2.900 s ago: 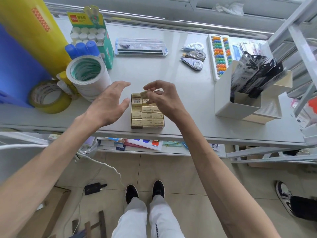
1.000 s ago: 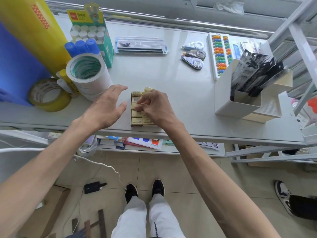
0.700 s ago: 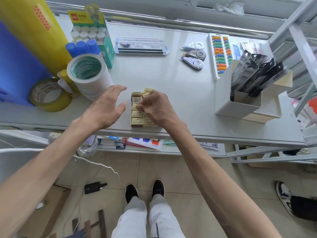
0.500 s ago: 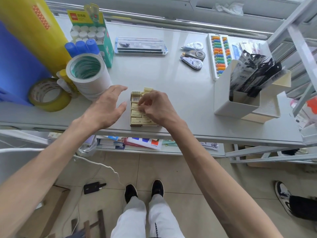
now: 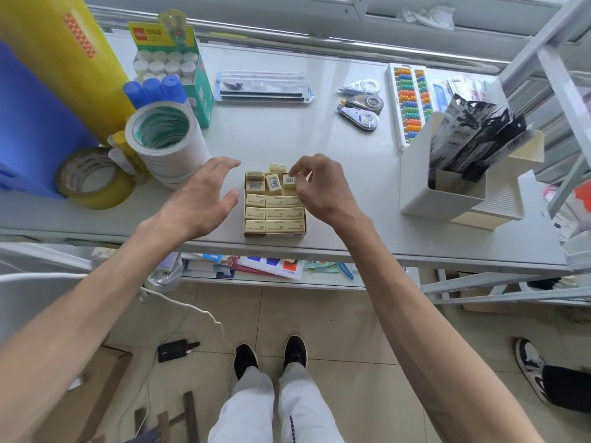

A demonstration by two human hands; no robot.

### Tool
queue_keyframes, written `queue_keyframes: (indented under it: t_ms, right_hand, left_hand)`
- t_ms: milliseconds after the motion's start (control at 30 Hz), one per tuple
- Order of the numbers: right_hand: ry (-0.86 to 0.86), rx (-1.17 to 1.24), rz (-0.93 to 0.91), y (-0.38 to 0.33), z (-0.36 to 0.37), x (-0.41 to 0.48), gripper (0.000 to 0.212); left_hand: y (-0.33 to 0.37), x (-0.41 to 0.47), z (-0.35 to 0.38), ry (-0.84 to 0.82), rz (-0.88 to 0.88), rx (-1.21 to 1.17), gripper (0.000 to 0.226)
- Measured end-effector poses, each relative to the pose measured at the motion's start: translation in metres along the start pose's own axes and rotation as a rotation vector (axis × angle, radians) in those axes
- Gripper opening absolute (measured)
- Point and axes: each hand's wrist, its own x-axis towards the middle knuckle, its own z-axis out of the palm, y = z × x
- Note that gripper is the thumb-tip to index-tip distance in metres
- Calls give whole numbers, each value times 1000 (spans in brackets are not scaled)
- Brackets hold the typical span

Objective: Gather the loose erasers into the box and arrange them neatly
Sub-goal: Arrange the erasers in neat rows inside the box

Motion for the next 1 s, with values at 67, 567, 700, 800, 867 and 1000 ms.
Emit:
queue_keyframes:
  t_ms: [67,567,700,800,867,1000]
  right_hand:
    - [-16,-28,-5,3,1,-2,23]
    - [-104,-60,-40,3,1,6,9]
    - [-129,-73,-60,0,0,8,14]
    - [-143,-147,-75,-4,0,11,9]
    - [-158,-184,-71,-6,-1,14,13]
    - [-182,-151,-25,-4,-3,14,15]
  left_hand:
    - [1,1,2,-4,2,-1,51]
    - [0,2,1,-7,18,2,51]
    - [-1,2,0,-10,14,8,51]
    - [0,2,0,-15,12,21,51]
    - [2,3,0,-17,14,28,51]
    - [8,7,-2,-3,24,17,51]
